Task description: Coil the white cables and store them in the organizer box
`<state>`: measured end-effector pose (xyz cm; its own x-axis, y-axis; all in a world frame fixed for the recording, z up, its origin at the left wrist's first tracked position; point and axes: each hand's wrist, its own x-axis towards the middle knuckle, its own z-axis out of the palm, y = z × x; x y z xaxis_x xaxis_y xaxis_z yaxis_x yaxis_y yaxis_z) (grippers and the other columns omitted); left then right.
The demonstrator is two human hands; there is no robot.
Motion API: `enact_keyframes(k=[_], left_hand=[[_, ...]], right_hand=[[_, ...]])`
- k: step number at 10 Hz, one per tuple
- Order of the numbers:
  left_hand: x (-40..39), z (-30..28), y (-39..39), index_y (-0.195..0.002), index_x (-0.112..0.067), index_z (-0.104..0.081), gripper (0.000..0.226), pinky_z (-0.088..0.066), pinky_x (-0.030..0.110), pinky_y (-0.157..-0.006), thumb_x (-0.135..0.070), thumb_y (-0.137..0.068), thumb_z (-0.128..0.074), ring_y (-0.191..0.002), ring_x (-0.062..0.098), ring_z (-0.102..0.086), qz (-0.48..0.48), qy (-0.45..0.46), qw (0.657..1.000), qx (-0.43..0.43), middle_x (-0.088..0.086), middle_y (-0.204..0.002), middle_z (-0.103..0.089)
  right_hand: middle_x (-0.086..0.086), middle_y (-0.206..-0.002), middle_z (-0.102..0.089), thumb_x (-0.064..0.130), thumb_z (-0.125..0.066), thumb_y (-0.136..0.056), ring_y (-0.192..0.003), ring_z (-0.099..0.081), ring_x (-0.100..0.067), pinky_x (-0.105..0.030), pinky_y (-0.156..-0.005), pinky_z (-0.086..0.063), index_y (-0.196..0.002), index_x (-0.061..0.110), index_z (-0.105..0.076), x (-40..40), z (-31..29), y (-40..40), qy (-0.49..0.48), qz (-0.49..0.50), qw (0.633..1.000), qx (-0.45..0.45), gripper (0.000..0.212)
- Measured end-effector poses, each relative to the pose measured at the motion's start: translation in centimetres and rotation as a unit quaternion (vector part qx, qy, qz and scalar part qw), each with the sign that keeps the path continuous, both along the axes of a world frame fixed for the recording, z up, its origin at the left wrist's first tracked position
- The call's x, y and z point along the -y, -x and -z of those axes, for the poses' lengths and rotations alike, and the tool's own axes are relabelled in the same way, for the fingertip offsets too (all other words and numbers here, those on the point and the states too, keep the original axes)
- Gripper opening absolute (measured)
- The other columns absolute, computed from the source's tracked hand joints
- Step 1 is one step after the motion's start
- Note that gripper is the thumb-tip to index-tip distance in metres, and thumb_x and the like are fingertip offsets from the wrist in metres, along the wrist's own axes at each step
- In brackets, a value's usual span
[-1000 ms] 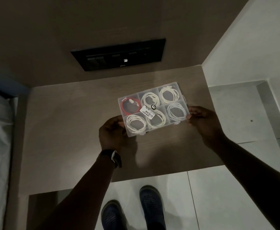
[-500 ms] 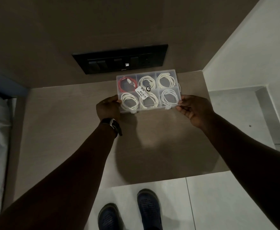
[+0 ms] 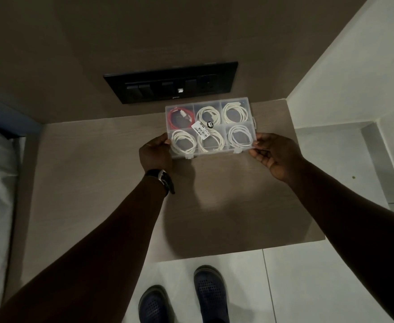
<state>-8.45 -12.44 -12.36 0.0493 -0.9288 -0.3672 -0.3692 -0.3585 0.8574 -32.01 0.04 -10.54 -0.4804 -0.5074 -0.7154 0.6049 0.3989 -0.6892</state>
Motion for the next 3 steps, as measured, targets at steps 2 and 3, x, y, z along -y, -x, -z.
enact_keyframes(k=[2, 3], left_hand=[[-0.3, -1.0, -0.6, -0.127, -0.003, -0.061, 0.033, -0.037, 0.019, -0.103, -0.007, -0.095, -0.049, -0.125, 0.026, -0.055, 0.030, 0.055, 0.996, 0.056, 0.015, -0.133, -0.061], [-0.8, -3.4, -1.1, -0.132, -0.006, -0.056, 0.037, -0.036, 0.011, -0.099, -0.005, -0.097, -0.044, -0.125, 0.020, -0.054, 0.067, 0.123, 0.989, 0.044, 0.013, -0.136, -0.058]], right_hand=[[-0.004, -0.096, -0.066, 0.007, -0.071, -0.086, -0.088, -0.063, -0.022, -0.036, -0.078, -0.056, -0.118, 0.011, -0.066, -1.6, -1.4, -0.2, 0.001, -0.146, 0.974, -0.171, 0.033], [0.003, -0.102, -0.065, 0.016, -0.074, -0.083, -0.091, -0.067, -0.019, -0.030, -0.068, -0.057, -0.126, 0.021, -0.064, -4.0, -4.8, 2.5, 0.074, -0.152, 0.954, -0.249, 0.045]])
